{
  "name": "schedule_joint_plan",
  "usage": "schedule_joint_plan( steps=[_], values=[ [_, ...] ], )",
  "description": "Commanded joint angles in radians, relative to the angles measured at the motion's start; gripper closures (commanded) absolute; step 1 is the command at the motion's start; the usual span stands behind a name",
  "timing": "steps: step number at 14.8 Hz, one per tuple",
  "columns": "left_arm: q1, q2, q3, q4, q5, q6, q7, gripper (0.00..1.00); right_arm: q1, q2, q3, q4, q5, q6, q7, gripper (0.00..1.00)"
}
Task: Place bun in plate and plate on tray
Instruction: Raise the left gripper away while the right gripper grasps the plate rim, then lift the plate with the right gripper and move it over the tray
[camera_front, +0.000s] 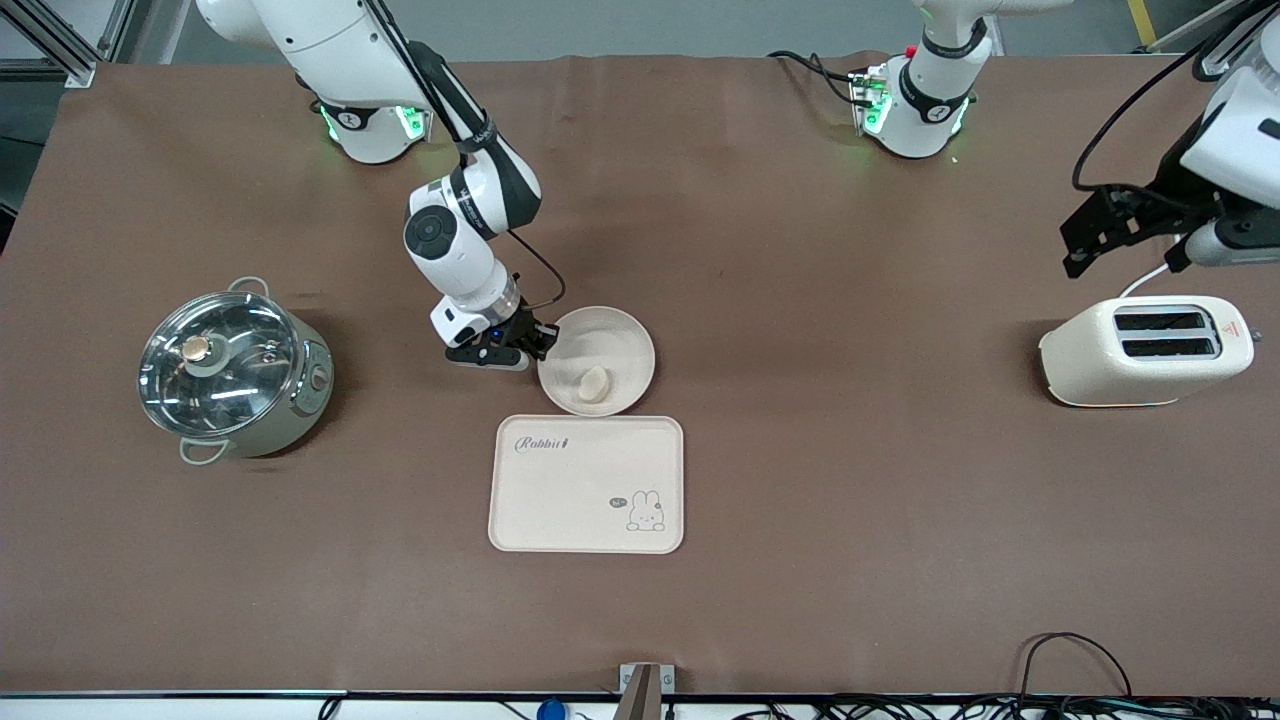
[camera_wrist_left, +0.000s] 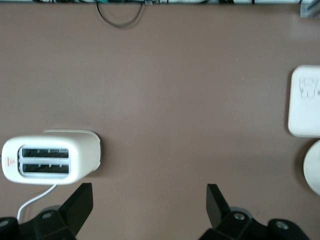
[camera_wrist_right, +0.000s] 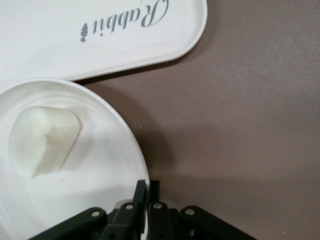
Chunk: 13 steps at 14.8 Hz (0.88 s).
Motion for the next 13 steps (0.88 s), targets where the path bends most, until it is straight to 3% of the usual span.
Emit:
schedule_joint_plan(
  steps=[1,7,13],
  values=[
    [-0.008,-0.052,0.007,-0.027,-0.037,-0.085,0.018,0.00,0.008,-0.019,0.007,0.005,0.027,-0.028,0.013,1.00],
    [0.004,-0.070,0.008,-0.024,-0.042,-0.105,0.073,0.00,0.008,-0.128,0.067,0.046,0.159,-0.132,0.014,0.99],
    [0.006,-0.070,0.011,-0.022,-0.043,-0.112,0.091,0.00,-0.078,-0.074,0.061,0.194,0.222,-0.151,0.013,1.00]
  ],
)
